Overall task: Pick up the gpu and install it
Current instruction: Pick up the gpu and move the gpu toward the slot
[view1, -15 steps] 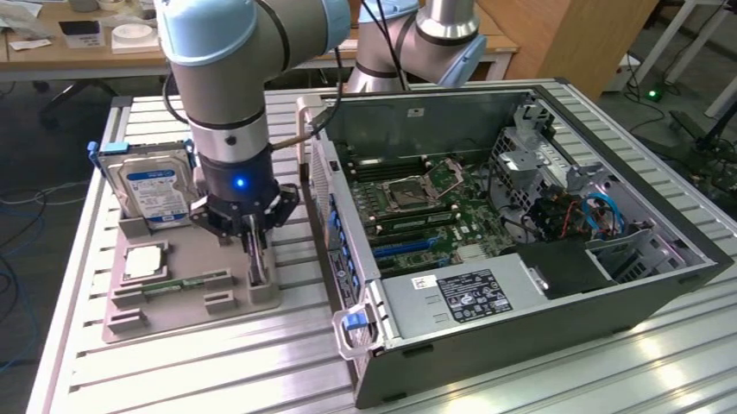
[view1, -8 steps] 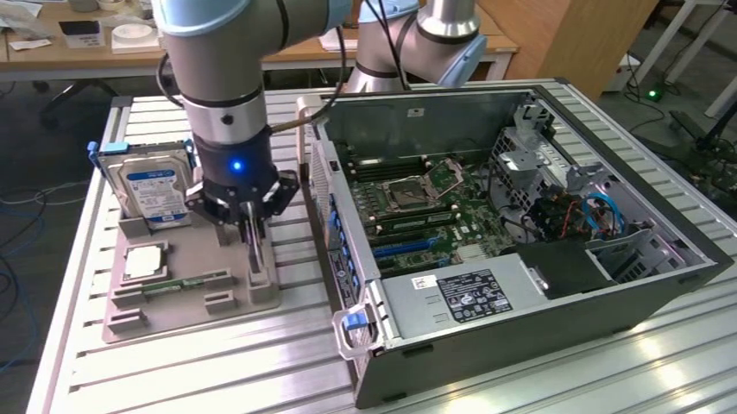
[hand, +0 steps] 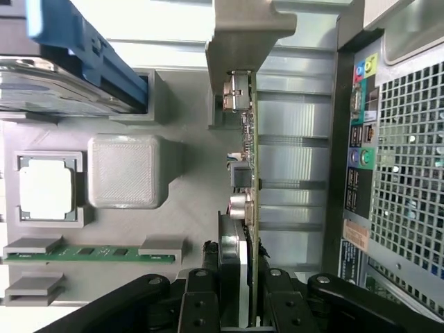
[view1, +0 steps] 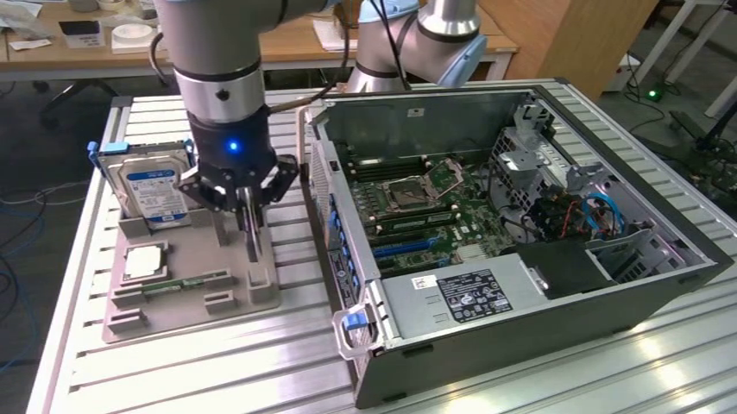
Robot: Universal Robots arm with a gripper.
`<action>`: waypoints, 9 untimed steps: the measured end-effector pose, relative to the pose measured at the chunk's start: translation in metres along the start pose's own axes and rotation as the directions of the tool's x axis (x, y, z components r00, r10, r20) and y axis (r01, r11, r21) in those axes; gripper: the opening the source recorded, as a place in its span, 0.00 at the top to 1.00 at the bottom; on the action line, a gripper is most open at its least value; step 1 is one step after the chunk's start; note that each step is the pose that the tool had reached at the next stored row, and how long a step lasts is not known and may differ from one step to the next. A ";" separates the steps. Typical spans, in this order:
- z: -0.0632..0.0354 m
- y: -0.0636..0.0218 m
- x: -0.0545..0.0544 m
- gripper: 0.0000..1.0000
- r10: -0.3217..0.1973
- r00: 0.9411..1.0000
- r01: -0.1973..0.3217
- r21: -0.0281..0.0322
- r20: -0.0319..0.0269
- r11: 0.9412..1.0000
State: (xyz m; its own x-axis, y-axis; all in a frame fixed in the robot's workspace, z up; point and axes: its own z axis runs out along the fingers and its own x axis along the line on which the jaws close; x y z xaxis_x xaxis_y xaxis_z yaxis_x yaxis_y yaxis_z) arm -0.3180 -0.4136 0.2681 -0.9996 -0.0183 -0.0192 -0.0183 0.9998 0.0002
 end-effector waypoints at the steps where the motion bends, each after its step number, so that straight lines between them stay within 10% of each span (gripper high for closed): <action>1: -0.0031 0.0000 0.000 0.72 0.000 1.000 0.000 0.000 0.000 1.000; 9: -0.0277 0.0000 -0.001 0.72 0.000 1.000 0.000 0.000 0.000 1.000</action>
State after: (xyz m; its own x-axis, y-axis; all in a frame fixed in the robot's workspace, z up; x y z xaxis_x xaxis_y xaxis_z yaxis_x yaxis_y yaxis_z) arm -0.3180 -0.4136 0.2957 -0.9997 -0.0184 -0.0190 -0.0184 0.9998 0.0001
